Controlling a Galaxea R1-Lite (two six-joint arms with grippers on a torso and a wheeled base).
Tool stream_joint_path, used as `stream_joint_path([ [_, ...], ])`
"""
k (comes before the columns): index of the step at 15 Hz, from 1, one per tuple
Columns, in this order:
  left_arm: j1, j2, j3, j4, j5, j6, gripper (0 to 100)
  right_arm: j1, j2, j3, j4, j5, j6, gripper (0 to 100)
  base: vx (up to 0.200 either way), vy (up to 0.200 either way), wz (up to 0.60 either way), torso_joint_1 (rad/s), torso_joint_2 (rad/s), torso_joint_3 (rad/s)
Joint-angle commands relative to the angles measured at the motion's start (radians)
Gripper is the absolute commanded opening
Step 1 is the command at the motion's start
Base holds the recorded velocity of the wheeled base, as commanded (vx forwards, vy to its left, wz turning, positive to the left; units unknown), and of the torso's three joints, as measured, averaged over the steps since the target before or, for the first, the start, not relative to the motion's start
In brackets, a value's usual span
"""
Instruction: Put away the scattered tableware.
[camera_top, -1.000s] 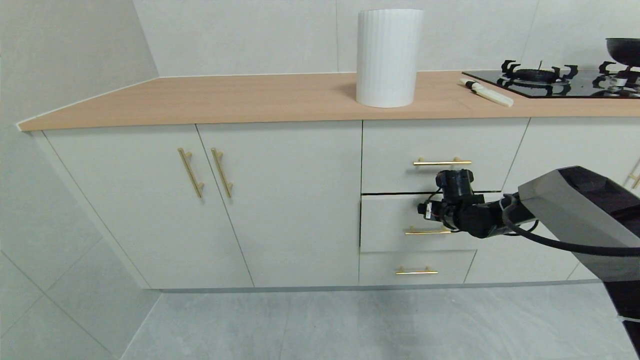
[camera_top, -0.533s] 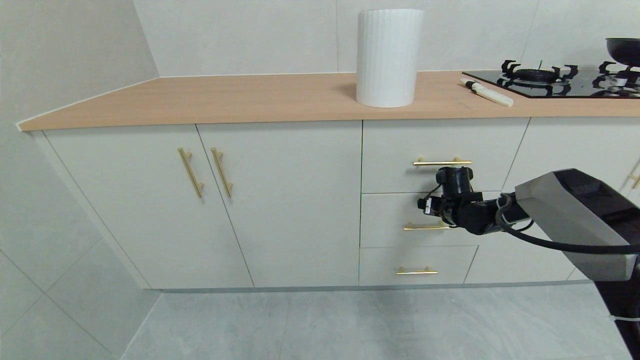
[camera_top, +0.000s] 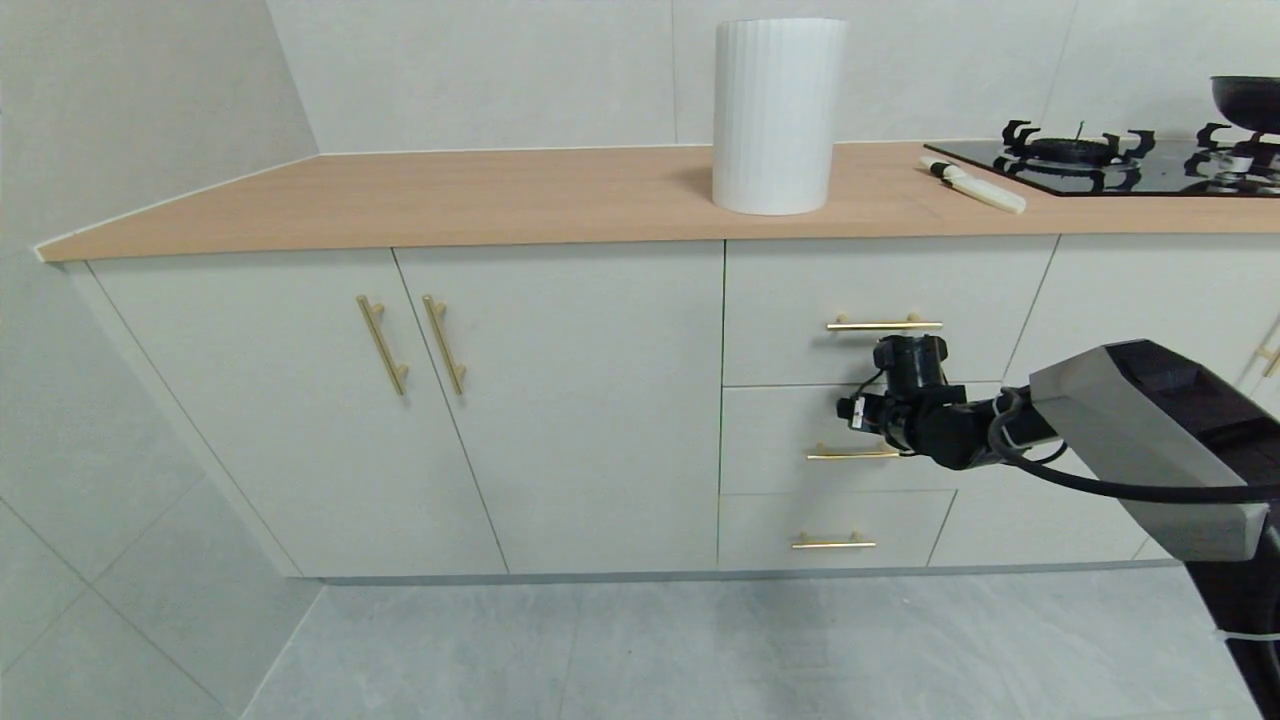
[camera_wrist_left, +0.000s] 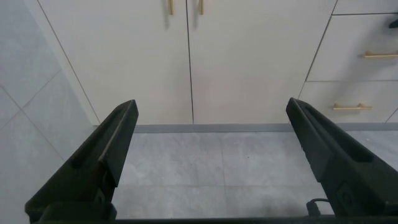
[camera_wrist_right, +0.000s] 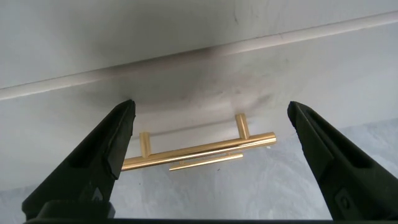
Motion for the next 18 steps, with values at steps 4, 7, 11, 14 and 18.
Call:
stream_joint_path([
  [4, 0.0, 0.0, 0.0, 0.0, 0.0, 0.0, 100, -0.001, -0.306, 0.307, -0.003, -0.002, 0.031, 100, 0.0, 0.0, 0.0, 0.0, 0.0, 0.0],
  [7, 0.0, 0.0, 0.0, 0.0, 0.0, 0.0, 100, -0.009, -0.665, 0.556, 0.001, -0.002, 0.003, 100, 0.0, 0.0, 0.0, 0.0, 0.0, 0.0],
  [11, 0.0, 0.0, 0.0, 0.0, 0.0, 0.0, 100, -0.004, -1.155, 0.793, 0.008, -0.006, -0.126, 100, 0.0, 0.0, 0.0, 0.0, 0.0, 0.0],
  [14, 0.0, 0.0, 0.0, 0.0, 0.0, 0.0, 100, -0.007, -1.43, 0.867, 0.042, -0.063, -0.227, 100, 0.0, 0.0, 0.0, 0.0, 0.0, 0.0],
  [18, 0.0, 0.0, 0.0, 0.0, 0.0, 0.0, 100, -0.01, -1.82, 0.919, 0.201, -0.124, -0.362, 100, 0.0, 0.0, 0.0, 0.0, 0.0, 0.0],
])
